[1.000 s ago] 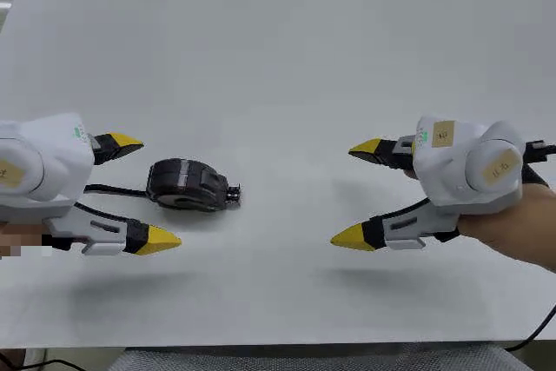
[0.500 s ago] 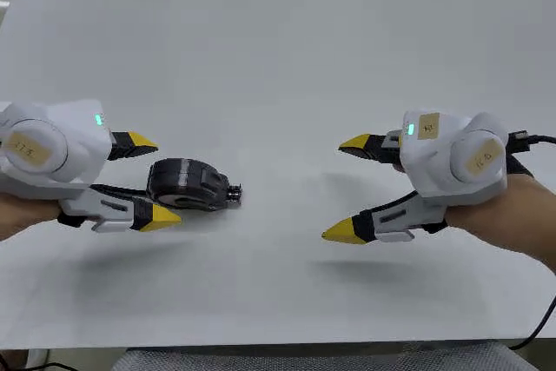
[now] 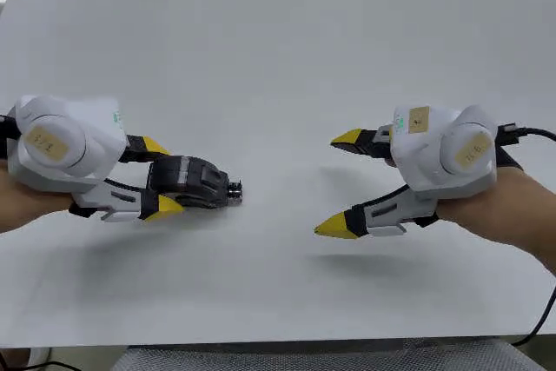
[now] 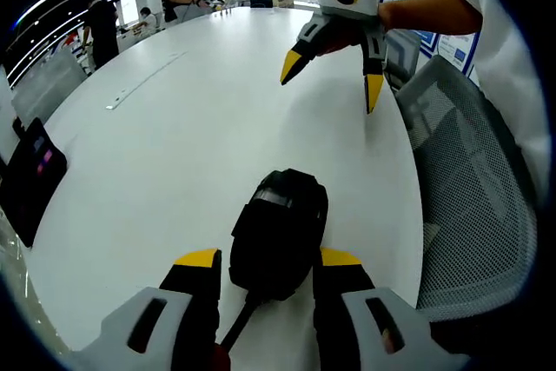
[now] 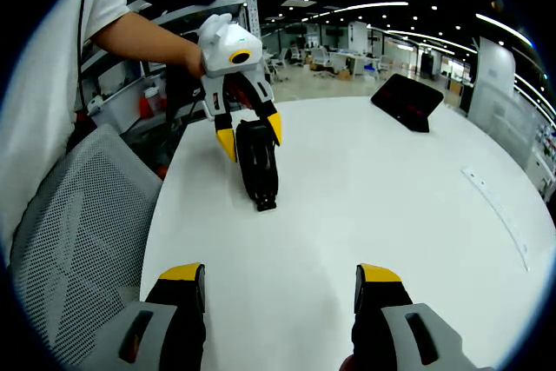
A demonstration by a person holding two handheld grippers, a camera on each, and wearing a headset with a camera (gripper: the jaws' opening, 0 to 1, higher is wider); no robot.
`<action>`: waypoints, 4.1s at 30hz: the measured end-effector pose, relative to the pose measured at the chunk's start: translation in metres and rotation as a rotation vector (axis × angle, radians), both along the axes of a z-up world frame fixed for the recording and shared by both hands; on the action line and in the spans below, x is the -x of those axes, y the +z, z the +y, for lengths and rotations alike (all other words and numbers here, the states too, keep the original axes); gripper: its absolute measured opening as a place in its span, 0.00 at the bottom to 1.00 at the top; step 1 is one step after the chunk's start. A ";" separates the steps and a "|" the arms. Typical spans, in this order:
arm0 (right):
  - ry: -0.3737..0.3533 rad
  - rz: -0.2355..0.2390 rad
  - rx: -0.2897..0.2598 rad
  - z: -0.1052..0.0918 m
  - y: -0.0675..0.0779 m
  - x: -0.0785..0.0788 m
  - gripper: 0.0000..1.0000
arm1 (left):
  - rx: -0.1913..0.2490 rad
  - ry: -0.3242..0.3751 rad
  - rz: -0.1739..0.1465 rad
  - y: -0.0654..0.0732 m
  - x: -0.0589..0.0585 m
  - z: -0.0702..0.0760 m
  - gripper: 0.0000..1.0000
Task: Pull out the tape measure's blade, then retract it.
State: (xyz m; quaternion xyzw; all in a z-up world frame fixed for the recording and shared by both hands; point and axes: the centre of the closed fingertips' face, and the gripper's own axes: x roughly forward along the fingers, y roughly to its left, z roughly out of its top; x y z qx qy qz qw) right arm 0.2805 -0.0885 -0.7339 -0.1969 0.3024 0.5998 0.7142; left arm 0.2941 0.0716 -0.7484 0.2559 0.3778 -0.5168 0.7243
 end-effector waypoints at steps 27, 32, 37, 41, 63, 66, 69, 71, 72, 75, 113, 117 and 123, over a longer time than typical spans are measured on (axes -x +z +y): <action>0.014 -0.002 -0.013 0.011 -0.010 -0.001 0.63 | -0.006 -0.003 -0.004 -0.006 -0.001 -0.001 0.30; 0.022 0.002 -0.022 0.019 -0.013 -0.005 0.60 | -0.006 0.018 -0.002 -0.006 -0.002 -0.001 0.30; 0.047 -0.004 -0.027 0.029 -0.015 -0.007 0.57 | -0.009 0.006 0.001 -0.007 -0.002 -0.002 0.29; 0.066 -0.012 -0.037 0.039 -0.017 -0.010 0.53 | -0.021 -0.011 0.001 -0.008 -0.002 -0.001 0.29; 0.144 -0.011 -0.088 0.080 -0.032 -0.011 0.34 | -0.032 -0.017 0.020 -0.010 -0.002 -0.001 0.29; 0.156 -0.016 -0.095 0.085 -0.033 -0.012 0.30 | -0.035 -0.019 0.023 -0.010 -0.002 -0.001 0.29; 0.163 -0.009 -0.100 0.089 -0.033 -0.011 0.29 | -0.036 -0.020 0.025 -0.010 -0.002 -0.001 0.29; 0.170 -0.012 -0.105 0.092 -0.033 -0.011 0.27 | -0.038 -0.020 0.026 -0.010 -0.002 -0.001 0.29; 0.172 -0.015 -0.105 0.093 -0.034 -0.011 0.26 | -0.039 -0.020 0.026 -0.010 -0.002 -0.001 0.29; 0.177 -0.008 -0.109 0.096 -0.035 -0.010 0.23 | -0.040 -0.020 0.026 -0.010 -0.001 -0.001 0.29; 0.238 -0.044 -0.101 0.111 -0.044 -0.010 0.11 | -0.043 -0.021 0.024 -0.011 -0.001 0.000 0.29; 0.237 -0.048 -0.098 0.111 -0.044 -0.010 0.11 | -0.047 -0.024 0.023 -0.011 -0.001 0.000 0.29; 0.247 -0.057 -0.092 0.110 -0.044 -0.010 0.10 | -0.061 -0.032 0.019 -0.011 -0.001 0.000 0.29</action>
